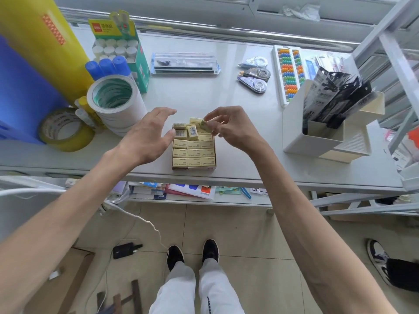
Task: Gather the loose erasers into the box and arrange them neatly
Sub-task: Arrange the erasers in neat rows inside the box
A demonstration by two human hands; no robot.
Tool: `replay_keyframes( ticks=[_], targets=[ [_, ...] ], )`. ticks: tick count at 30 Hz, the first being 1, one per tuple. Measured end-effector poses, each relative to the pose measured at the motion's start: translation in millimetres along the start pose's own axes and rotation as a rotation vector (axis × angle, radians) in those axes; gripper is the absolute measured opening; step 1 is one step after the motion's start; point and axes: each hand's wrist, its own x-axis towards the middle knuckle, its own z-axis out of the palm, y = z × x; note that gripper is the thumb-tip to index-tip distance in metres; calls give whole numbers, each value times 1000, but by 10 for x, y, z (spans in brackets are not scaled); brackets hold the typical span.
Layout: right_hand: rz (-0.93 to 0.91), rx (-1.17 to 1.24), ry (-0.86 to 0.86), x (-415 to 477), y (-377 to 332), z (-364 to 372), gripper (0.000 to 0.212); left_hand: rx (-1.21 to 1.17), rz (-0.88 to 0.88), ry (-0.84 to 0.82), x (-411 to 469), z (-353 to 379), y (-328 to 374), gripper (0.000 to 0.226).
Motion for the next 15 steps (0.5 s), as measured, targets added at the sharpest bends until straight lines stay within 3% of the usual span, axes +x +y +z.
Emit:
replay_keyframes(
  ticks=[15],
  targets=[
    [11, 40, -86, -122, -19, -81, 22, 19, 13, -14, -28, 31, -29, 51]
  ],
)
